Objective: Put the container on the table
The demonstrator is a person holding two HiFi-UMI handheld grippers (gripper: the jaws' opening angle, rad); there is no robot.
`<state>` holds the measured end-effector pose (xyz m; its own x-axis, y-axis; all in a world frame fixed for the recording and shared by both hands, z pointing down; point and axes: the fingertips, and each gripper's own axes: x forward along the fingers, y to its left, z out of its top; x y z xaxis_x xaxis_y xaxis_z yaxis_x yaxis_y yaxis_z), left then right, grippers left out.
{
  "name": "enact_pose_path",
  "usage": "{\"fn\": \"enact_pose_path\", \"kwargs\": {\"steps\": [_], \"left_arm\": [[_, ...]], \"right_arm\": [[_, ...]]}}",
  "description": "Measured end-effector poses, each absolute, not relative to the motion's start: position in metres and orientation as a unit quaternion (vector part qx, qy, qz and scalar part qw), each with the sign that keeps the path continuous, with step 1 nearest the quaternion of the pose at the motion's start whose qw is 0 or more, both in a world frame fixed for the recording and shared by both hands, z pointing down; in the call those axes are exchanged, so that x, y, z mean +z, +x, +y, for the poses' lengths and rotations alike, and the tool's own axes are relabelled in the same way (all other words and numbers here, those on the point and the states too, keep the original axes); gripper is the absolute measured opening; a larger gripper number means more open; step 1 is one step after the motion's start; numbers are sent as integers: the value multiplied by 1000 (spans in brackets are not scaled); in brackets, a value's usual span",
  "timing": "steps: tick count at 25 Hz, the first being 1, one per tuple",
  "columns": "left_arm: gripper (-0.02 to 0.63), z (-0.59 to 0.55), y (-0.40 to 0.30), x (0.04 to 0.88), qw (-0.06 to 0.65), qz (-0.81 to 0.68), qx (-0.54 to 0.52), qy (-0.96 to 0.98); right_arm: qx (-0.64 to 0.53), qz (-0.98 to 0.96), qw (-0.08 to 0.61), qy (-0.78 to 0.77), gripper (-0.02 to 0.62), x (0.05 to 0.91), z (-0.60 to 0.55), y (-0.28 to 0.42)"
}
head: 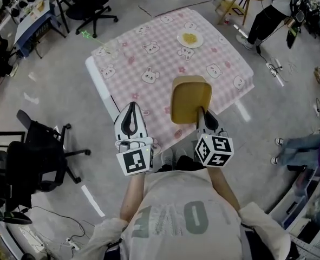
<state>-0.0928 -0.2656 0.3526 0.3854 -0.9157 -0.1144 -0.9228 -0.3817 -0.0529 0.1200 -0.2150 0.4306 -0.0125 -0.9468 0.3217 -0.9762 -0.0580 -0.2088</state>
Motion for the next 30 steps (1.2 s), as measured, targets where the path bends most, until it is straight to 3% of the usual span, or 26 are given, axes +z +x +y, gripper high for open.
{"fn": "enact_pose_path", "kwargs": {"steps": [16, 30], "left_arm": [[29, -292, -99, 351, 62, 604, 29, -794], [29, -300, -103, 357, 66, 613, 12, -787]], "right_arm": [[175, -733, 41, 656, 32, 424, -270, 113], [251, -729, 113, 626, 32, 464, -346, 118]]}}
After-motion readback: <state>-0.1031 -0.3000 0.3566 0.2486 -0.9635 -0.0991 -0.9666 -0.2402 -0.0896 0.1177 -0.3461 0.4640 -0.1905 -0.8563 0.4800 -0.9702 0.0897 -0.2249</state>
